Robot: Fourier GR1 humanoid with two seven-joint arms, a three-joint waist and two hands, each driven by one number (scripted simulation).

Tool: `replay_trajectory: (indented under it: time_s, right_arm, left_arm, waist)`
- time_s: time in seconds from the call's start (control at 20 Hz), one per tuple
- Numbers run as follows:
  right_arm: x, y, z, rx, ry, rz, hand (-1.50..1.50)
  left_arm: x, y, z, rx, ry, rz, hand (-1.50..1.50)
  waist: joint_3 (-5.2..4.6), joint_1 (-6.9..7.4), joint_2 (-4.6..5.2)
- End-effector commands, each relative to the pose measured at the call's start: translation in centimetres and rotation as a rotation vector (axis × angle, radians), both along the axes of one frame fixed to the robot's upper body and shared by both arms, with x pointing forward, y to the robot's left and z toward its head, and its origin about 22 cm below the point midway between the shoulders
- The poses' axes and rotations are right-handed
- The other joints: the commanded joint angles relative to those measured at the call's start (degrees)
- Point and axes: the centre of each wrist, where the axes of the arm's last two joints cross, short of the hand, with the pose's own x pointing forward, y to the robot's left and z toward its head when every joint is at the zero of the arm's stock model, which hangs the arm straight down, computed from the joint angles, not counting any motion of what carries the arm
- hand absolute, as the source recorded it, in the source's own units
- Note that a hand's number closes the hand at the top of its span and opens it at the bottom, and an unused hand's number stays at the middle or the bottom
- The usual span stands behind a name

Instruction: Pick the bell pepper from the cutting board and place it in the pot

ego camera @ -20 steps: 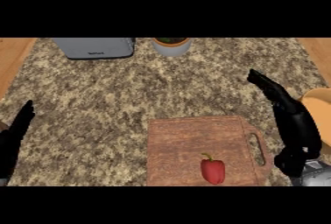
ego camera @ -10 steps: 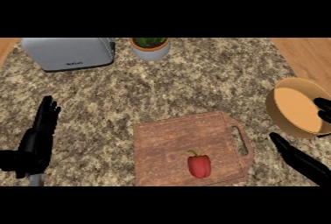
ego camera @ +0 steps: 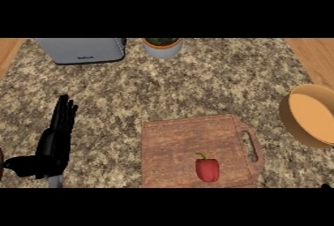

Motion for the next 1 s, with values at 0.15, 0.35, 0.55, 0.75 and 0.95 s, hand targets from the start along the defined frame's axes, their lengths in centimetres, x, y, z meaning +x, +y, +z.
replay_trajectory:
  time_s: [0.15,0.35,0.55,0.75,0.95]
  right_arm:
    - [-8.1,1.5,-3.5,-0.248,0.315,-0.208,-1.50]
    - [-10.5,3.2,-3.8,-0.323,0.491,-0.350,-1.50]
    - [-10.4,5.8,-2.5,-0.305,0.543,-0.402,-1.50]
    - [-8.6,7.7,-3.2,-0.297,0.599,-0.414,-1.50]
    - [-7.9,9.4,-3.9,-0.340,0.657,-0.446,-1.50]
  left_arm:
    - [0.3,-2.2,0.5,0.001,-0.024,-0.029,0.00]
    - [0.4,-2.1,0.9,0.010,-0.044,-0.033,0.00]
    - [0.2,-3.2,0.3,-0.001,-0.028,-0.067,0.00]
    - [1.2,-3.4,1.3,-0.002,-0.050,-0.078,0.00]
    - [1.2,-4.8,0.7,0.000,-0.033,-0.078,0.00]
  waist:
    - [-0.23,1.25,0.99]
    - [-0.37,2.82,1.69]
    - [-0.24,4.07,1.80]
    - [-0.13,4.63,1.69]
    - [-0.11,4.27,1.51]
